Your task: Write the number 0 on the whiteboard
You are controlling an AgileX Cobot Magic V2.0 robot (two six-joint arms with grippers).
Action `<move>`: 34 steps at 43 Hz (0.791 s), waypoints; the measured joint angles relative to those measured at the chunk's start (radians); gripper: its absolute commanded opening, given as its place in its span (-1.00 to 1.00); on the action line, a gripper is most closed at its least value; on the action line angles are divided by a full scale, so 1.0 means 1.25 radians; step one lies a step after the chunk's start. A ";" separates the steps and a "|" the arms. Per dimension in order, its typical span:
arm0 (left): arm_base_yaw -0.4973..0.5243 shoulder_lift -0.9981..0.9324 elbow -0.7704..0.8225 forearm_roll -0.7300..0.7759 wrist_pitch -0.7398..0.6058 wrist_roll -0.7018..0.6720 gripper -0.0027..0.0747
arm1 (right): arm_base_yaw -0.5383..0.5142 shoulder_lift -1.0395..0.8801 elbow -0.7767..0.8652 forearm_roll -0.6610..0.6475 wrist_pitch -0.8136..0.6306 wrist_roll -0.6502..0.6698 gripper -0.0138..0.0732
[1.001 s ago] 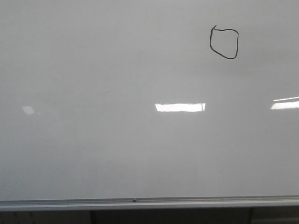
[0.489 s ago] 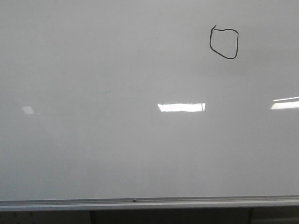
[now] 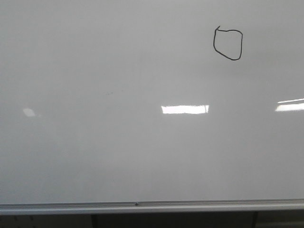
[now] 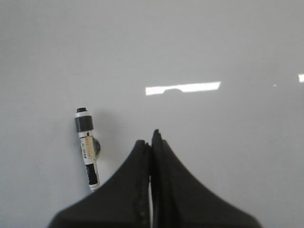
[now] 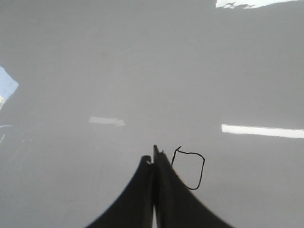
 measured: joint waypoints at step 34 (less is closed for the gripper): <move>0.071 -0.281 0.232 0.061 0.018 -0.084 -0.98 | 0.000 0.003 0.000 0.000 0.002 0.000 -0.84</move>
